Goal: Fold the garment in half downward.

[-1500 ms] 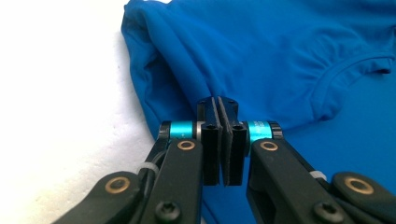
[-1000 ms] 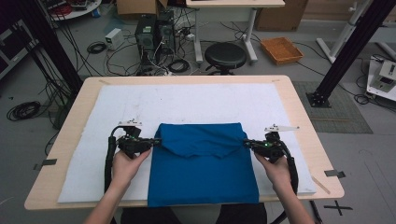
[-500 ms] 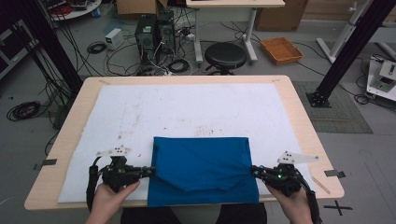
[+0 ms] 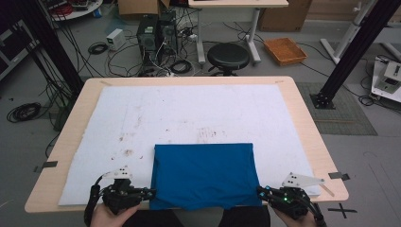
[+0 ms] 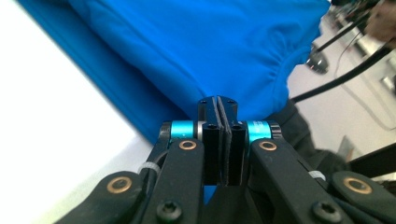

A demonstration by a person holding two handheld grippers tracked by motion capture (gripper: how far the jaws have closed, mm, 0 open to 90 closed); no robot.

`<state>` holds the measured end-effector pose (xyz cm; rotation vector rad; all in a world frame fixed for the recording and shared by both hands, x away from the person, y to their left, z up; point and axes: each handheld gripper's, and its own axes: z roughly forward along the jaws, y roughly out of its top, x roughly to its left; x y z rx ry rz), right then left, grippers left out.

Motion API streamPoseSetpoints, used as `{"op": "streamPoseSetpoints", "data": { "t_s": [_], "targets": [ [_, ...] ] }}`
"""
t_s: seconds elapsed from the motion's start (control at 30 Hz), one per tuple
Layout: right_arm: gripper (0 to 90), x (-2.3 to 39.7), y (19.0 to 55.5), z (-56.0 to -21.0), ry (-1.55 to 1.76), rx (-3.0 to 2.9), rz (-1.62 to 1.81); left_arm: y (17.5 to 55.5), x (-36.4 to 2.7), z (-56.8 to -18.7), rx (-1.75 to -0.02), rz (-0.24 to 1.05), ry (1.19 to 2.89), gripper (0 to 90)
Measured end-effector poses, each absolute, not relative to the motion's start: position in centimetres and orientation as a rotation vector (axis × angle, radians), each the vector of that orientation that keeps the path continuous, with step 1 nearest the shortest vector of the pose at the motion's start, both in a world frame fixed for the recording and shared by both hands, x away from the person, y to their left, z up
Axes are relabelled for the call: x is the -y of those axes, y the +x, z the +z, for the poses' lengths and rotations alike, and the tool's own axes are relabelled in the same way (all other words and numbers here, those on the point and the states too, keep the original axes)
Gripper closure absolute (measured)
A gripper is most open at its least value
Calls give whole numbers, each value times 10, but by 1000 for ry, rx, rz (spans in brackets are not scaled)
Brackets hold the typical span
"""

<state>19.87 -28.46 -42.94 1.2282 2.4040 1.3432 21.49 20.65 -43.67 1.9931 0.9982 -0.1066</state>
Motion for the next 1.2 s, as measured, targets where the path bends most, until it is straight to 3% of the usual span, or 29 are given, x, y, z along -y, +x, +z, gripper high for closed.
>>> {"op": "streamPoseSetpoints", "data": {
  "t_s": [0.03, 0.1, 0.23, 0.43, 0.6, 0.77, 0.87, 0.93, 1.0, 1.07, 1.2],
  "targets": [
    [823, 285, 199, -429, 1229, -2401, 1344, 214, -205, -437, -1010, -91, 2005, 831],
    [684, 286, 201, -427, 1214, -2380, 1351, 214, -206, -435, -1037, -40, 1995, 640],
    [604, 288, 218, -414, 1191, -2287, 1307, 229, -208, -423, -1050, 125, 1955, 522],
    [567, 287, 281, -408, 1271, -2150, 1272, 286, -209, -419, -1101, 328, 1872, 479],
    [568, 278, 331, -424, 1379, -2145, 1216, 327, -208, -427, -1168, 368, 1831, 477],
    [582, 269, 354, -441, 1444, -2200, 1140, 345, -201, -438, -1230, 355, 1894, 476],
    [655, 265, 356, -446, 1422, -2242, 1114, 348, -200, -444, -1241, 321, 1937, 506],
    [709, 263, 355, -448, 1386, -2259, 1090, 346, -198, -446, -1233, 354, 1950, 579],
    [808, 264, 354, -448, 1352, -2280, 1092, 344, -199, -448, -1213, 321, 1942, 759],
    [855, 266, 353, -448, 1333, -2293, 1106, 341, -197, -448, -1191, 314, 1945, 868],
    [869, 268, 354, -446, 1302, -2284, 1114, 346, -196, -448, -1185, 319, 1937, 879]
  ]
}}
